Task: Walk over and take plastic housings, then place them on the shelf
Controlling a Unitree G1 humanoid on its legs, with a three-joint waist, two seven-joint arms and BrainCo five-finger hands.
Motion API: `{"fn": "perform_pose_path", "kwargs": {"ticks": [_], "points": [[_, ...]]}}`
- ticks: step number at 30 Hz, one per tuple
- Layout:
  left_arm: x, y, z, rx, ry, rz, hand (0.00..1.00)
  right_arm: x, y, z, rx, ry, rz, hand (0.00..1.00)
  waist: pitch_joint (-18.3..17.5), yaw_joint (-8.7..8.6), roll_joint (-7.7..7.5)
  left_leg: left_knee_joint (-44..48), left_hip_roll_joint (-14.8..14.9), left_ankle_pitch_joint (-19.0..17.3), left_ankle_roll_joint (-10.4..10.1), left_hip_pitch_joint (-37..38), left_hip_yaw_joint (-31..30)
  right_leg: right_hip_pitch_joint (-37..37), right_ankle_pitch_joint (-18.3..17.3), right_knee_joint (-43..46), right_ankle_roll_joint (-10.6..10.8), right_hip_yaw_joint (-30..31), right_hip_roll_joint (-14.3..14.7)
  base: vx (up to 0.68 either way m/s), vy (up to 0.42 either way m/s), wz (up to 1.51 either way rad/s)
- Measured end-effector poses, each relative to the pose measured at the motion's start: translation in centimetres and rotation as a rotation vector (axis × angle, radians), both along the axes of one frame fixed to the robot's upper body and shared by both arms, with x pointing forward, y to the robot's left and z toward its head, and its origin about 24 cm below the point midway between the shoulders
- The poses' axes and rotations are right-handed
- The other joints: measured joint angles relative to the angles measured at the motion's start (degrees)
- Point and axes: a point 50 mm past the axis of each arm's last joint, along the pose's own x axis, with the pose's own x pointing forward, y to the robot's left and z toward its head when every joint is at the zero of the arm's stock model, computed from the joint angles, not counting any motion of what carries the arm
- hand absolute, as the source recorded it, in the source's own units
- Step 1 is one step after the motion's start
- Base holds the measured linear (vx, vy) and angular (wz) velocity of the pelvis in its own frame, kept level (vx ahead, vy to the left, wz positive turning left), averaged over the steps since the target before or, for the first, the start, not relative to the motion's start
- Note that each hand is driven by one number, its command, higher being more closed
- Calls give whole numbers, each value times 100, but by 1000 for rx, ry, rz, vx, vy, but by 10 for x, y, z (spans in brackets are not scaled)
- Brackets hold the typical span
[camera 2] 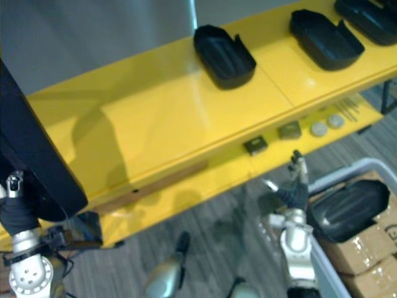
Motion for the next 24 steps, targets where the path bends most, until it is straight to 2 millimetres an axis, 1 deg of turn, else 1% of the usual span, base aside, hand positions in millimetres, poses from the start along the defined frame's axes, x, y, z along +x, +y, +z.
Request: {"fn": "perform_pose_path", "kwargs": {"ticks": [3,6,9,11,12,13,14,15,16,17,18,20,21,23,24], "points": [[-2,-2,4,9,-14,-4,100,-9,1,-12,73,36,-1,0,-81,-17,-107,-144,-60,5,9,153,46,58,0,1,0,11,-73,27,21,-6],[-3,-1,2,-4,-5,6,100,-16,2,-22,107,75,19,0,-142,-69,-106,-183,-113,30,43,155,62,53,0,-13,0,17,-97,-42,20,-3],[-3,-2,-3,-41,1,23,100,-17,5,-24,109,83,38,0,-164,-115,-70,-200,-136,43,76,156,55,133,0,-140,0,-21,-95,-85,-1,0],[-3,-2,-8,-70,22,38,100,-16,6,-27,107,98,45,0,-230,-112,-44,-229,-150,10,101,135,78,230,-1,-314,2,-141,-85,-101,-14,15],[-2,-2,-12,-90,39,44,100,-17,6,-29,106,110,42,0,-291,-139,-12,-229,-136,-35,154,60,259,338,21,-455,41,-364,-81,-105,-24,54],[0,-4,-15,-99,50,36,100,-18,5,-30,106,114,34,0,-315,-211,7,-228,-128,-138,269,38,477,457,66,-577,86,-605,-92,-84,-19,108],[6,-6,-17,-106,56,14,100,-21,2,-32,106,121,19,0,-311,-285,-50,-141,-135,-223,402,-34,855,595,117,-712,102,-975,-214,-56,25,119],[9,-9,-17,-111,56,0,100,-22,1,-33,103,128,6,0,-343,-299,-61,49,-126,-257,489,-157,1128,633,123,-714,115,-1143,-244,-7,51,134],[11,-12,-19,-118,66,-18,100,-25,-5,-33,65,138,-18,0,-450,-307,114,230,-90,-135,562,-292,1339,675,118,-621,143,-1329,-177,7,73,120],[11,-12,-20,-115,77,-30,100,-28,-9,-34,57,148,-43,0,-520,-299,195,43,-129,251,487,-239,1183,756,116,-525,146,-1452,-157,25,63,120],[10,-13,-20,-112,80,-35,100,-30,-10,-35,56,153,-55,0,-581,-279,178,-134,-209,326,513,-193,1062,745,117,-446,144,-1447,-198,22,104,100],[9,-11,-19,-111,81,-29,100,-25,-8,-32,50,136,-52,0,-573,-158,126,-194,-251,352,528,-191,1012,739,102,-293,129,-1414,-264,-5,96,49],[6,-8,-21,-110,96,-13,100,-19,-5,-28,55,117,-40,0,-573,-94,73,-196,-285,347,535,-180,1021,726,80,-233,89,-1399,-307,-27,52,9],[3,-5,-23,-108,109,1,100,-11,-3,-21,57,82,-30,0,-591,-66,-16,-196,-362,341,542,-168,1056,729,25,-229,49,-1340,-388,-35,51,-2],[3,-4,-22,-102,110,4,100,-6,-2,-16,57,59,-24,0,-582,-60,-66,-197,-422,340,543,-160,1094,709,-94,-193,-9,-1266,-459,-40,34,-8]]}}
